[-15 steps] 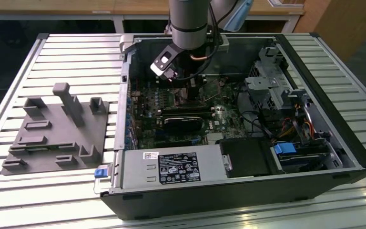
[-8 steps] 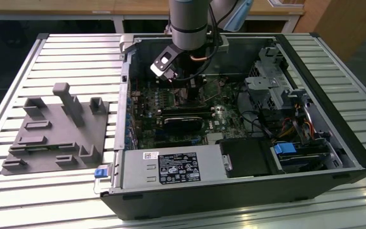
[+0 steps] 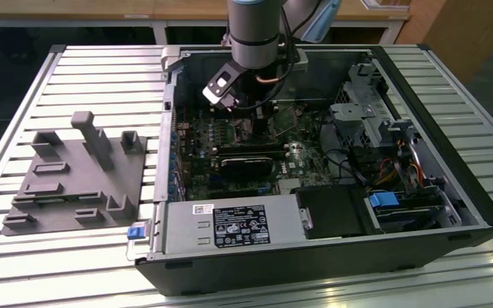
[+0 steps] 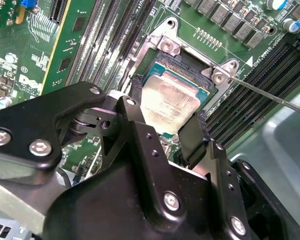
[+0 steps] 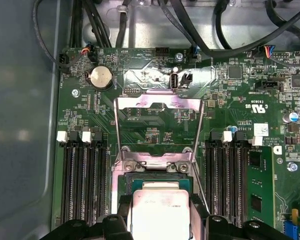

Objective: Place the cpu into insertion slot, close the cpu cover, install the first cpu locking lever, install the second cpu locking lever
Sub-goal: 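Place the cpu into insertion slot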

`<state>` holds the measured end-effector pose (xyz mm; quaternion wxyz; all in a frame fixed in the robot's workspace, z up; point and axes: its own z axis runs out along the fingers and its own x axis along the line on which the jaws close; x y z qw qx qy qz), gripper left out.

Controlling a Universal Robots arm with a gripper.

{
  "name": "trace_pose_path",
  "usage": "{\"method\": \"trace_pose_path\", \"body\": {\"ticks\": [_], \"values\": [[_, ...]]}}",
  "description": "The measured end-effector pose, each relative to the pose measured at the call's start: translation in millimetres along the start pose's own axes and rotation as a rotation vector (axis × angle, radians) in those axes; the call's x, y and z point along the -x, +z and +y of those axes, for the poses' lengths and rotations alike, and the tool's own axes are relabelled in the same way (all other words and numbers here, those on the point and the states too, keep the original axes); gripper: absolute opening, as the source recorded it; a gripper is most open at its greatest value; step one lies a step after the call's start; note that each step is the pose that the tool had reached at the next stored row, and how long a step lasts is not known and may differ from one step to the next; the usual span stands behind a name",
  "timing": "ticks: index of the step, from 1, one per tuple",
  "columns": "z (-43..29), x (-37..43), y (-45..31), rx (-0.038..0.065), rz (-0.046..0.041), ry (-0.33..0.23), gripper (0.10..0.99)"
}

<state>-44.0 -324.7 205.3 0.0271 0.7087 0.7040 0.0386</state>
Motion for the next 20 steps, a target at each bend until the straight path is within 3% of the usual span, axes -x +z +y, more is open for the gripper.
{"method": "trace_pose_path", "body": {"ticks": [20], "values": [[-1.0,-2.5,10.6,0.000,-0.0040,0.001,0.541]]}}
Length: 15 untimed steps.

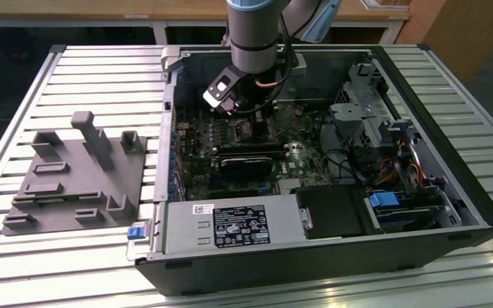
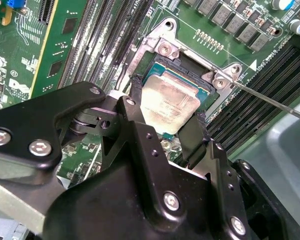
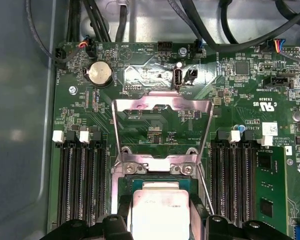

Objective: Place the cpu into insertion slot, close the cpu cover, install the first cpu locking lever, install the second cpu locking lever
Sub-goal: 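Place the cpu into insertion slot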

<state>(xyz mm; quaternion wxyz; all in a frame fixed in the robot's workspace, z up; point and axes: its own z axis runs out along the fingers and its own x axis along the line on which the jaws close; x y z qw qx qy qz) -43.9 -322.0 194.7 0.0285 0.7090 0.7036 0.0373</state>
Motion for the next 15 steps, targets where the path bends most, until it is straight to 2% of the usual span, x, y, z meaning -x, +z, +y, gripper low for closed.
{"method": "trace_pose_path", "body": {"ticks": [13,14,15], "values": [[-0.2,0.0,1.2,0.000,-0.0014,0.000,0.549],[-0.2,0.0,1.6,0.000,-0.0013,0.000,0.612],[-0.2,0.0,2.0,0.000,-0.0013,0.000,0.612]]}}
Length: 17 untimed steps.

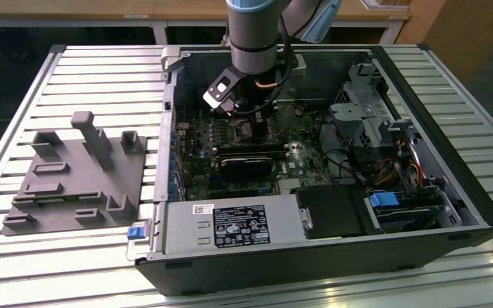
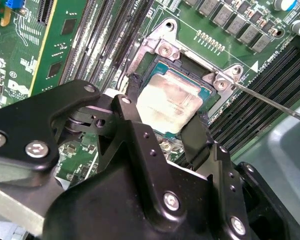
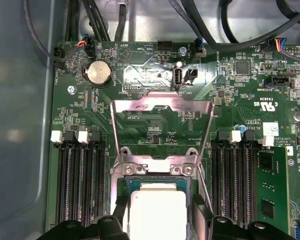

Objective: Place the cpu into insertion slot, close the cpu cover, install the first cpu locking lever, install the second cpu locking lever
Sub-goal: 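Place the cpu into insertion slot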

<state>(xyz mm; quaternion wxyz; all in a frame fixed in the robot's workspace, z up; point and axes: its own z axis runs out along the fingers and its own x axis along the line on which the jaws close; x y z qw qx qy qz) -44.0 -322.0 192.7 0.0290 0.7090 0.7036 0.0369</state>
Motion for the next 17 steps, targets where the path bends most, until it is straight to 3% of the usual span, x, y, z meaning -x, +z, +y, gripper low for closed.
{"method": "trace_pose_path", "body": {"ticks": [7,17], "values": [[-0.1,0.0,0.4,0.000,-0.0002,0.000,0.612],[0.9,-0.1,-10.6,0.000,-0.0002,0.000,0.600]]}}
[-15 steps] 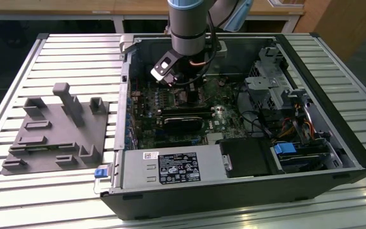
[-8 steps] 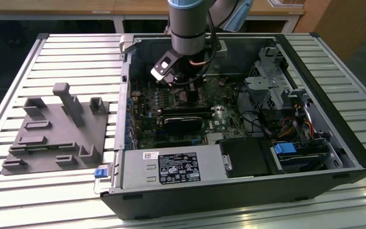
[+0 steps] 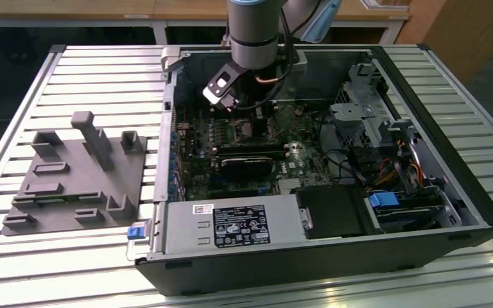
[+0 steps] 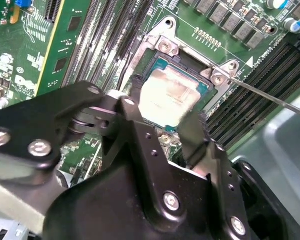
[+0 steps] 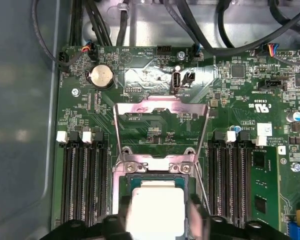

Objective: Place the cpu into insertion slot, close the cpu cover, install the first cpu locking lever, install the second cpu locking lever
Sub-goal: 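Place the cpu into insertion slot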

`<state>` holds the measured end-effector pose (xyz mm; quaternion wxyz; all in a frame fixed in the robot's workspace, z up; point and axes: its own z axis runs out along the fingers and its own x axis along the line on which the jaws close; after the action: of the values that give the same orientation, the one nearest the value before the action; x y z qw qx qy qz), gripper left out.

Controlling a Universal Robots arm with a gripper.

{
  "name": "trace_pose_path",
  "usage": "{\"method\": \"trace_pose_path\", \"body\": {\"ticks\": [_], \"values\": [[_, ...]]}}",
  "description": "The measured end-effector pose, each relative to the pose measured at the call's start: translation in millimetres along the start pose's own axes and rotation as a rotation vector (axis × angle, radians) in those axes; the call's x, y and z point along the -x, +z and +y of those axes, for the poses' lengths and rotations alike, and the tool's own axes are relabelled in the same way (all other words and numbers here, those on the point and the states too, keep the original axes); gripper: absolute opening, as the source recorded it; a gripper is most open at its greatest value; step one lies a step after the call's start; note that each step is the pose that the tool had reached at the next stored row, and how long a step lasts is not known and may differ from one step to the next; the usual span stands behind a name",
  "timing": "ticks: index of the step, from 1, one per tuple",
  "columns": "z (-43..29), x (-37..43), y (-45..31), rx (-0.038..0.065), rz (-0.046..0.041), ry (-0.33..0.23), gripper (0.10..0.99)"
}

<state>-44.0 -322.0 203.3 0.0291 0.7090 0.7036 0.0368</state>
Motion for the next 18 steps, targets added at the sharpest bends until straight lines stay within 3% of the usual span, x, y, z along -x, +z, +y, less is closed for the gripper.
{"method": "trace_pose_path", "body": {"ticks": [2,4,8,9,11,18], "values": [[0.1,0.0,-1.3,-0.001,0.0000,0.000,0.471],[0.3,0.0,-2.3,-0.002,0.0000,0.000,0.471],[0.5,-0.1,-4.2,-0.004,0.0000,0.000,0.239],[0.5,-0.1,-4.6,-0.004,0.0000,0.000,0.239],[0.6,-0.1,-5.4,-0.004,0.0001,0.000,0.122],[0.7,-0.1,-6.9,-0.004,0.0001,0.000,0.106]]}}
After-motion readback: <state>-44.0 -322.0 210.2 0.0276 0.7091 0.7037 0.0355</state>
